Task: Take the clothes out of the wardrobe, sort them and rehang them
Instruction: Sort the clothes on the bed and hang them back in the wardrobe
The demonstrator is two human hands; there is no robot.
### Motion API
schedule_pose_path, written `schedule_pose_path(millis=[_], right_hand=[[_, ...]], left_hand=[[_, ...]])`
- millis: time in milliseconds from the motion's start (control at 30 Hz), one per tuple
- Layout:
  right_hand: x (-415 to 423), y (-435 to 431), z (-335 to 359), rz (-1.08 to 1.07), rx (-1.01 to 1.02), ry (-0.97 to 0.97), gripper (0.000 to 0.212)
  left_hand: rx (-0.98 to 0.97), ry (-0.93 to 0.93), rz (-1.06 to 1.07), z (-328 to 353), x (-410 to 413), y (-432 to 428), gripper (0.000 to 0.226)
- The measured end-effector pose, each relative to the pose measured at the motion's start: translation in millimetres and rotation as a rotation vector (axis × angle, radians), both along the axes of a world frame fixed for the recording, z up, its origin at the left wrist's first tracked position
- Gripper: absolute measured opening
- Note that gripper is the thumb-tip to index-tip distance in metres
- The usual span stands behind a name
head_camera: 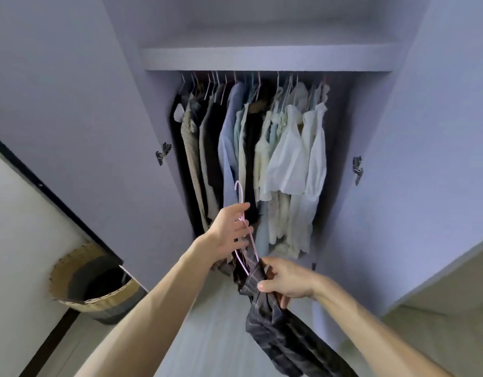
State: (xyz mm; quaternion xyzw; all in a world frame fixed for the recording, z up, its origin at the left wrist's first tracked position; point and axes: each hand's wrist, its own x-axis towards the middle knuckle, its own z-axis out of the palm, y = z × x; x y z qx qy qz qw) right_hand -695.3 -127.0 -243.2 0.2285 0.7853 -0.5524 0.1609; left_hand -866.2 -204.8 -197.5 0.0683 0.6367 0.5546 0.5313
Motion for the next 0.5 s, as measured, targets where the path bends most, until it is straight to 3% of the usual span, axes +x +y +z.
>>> schedule_pose_path(millis=[100,200,333,500], right_hand=[[18,22,2,-0.133,-0.111,0.035,0.035],[37,37,-1,-0.292,-0.215,0.057,0.032],[55,53,-10,-0.541,-0.264,0.065,0.024],[46,80,-10,-0.786,-0.189,0.084,0.011]], left_hand=[[-0.099,0.185,-0.299,10,9,23,0.055],[-0.095,0.298,-0.445,17,19,50,0.042],[-0.164,0.647,-0.609,9,29,92,0.067],[-0.199,0.983,-0.777,0,18,136,0.061]])
